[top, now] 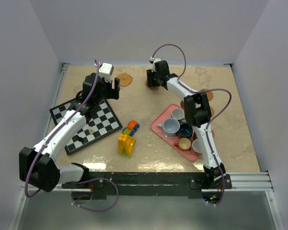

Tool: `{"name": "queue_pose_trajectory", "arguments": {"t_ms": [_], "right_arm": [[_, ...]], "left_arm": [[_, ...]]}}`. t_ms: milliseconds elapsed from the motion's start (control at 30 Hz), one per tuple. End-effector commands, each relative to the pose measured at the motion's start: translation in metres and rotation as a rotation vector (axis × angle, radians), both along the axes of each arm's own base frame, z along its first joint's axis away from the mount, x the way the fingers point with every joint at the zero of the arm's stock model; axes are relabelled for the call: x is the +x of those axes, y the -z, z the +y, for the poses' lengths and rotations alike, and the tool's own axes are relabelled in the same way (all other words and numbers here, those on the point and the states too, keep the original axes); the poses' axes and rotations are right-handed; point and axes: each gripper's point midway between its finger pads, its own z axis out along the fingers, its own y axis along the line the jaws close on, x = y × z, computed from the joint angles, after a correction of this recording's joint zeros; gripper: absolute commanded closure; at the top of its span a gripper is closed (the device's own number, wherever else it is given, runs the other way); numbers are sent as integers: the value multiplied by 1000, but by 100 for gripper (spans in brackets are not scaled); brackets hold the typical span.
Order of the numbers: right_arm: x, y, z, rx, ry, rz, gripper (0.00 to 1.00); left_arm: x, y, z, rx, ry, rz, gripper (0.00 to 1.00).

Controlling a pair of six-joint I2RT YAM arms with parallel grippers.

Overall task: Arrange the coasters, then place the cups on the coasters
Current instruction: Move the coaster to the center of the board.

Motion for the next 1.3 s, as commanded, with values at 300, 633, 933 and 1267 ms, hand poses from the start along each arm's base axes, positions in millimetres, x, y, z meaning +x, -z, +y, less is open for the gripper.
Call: {"name": "queue_pose_trajectory", "arguments": {"t_ms": [300, 633, 933, 1267], "right_arm": [[7, 3, 30, 68, -6, -3, 54], [7, 6, 39, 73, -14, -7, 54], [8, 7, 40, 69, -4, -12, 53], [8, -12, 43, 86, -16, -34, 50]], "left_arm": [[4, -6, -4, -17, -4, -27, 21], [4, -5, -6, -19, 4, -25, 21], [4, -5, -7, -18, 5, -24, 21], [4, -4, -7, -17, 4, -22, 20]]}}
